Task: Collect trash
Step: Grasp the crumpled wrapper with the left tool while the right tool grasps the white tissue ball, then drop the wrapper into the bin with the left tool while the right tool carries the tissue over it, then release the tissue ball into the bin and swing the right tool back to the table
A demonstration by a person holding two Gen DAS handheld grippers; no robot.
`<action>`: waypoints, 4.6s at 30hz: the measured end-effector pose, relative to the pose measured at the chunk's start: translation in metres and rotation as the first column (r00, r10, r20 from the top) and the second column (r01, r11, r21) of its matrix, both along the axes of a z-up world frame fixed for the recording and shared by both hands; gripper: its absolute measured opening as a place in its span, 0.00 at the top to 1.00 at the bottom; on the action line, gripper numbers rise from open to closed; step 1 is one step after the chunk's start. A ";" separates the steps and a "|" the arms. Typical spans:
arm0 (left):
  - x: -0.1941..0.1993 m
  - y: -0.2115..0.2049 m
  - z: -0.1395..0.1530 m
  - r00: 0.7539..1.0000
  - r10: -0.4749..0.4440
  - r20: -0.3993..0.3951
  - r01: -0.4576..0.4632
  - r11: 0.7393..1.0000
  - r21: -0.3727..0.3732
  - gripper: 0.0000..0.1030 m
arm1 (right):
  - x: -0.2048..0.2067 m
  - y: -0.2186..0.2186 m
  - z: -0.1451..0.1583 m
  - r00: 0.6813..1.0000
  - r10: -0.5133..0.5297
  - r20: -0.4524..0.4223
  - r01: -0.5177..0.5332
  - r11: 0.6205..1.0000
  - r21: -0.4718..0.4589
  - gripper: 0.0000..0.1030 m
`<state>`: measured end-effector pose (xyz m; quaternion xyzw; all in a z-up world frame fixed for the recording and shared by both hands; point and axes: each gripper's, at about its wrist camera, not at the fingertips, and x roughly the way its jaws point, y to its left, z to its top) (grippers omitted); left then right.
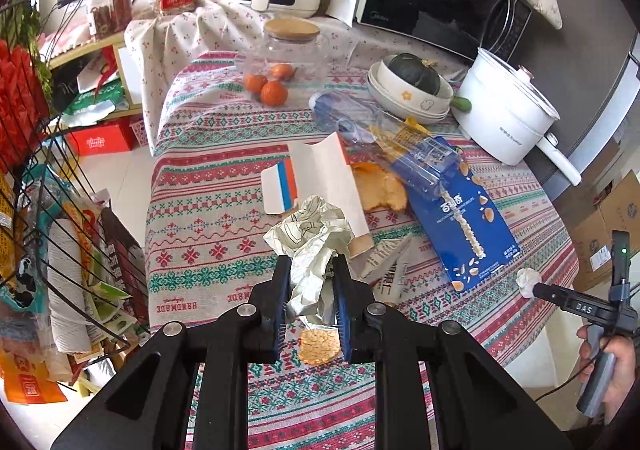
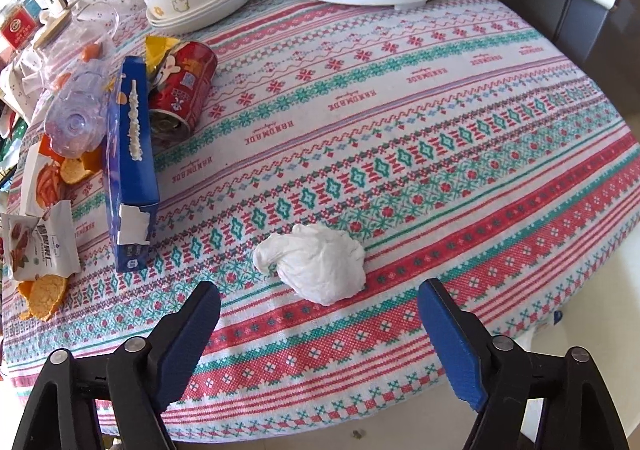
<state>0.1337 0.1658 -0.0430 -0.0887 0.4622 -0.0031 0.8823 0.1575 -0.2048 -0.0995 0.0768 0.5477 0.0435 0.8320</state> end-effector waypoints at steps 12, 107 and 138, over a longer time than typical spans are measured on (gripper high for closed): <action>-0.009 -0.027 0.009 0.997 -0.071 0.012 0.071 0.997 -0.008 0.79 | 0.023 0.004 -0.039 0.995 -0.051 -0.091 0.052 0.999 0.000 0.53; -0.038 -0.338 -0.033 0.823 -0.567 -0.047 0.568 0.821 0.060 0.13 | -0.138 -0.273 -0.042 0.885 -0.444 -0.139 0.446 0.895 -0.016 0.62; 0.005 -0.033 -0.033 0.979 -0.201 -0.026 0.202 0.963 0.179 0.13 | -0.039 -0.065 0.036 0.995 -0.081 0.066 0.081 0.997 0.003 0.17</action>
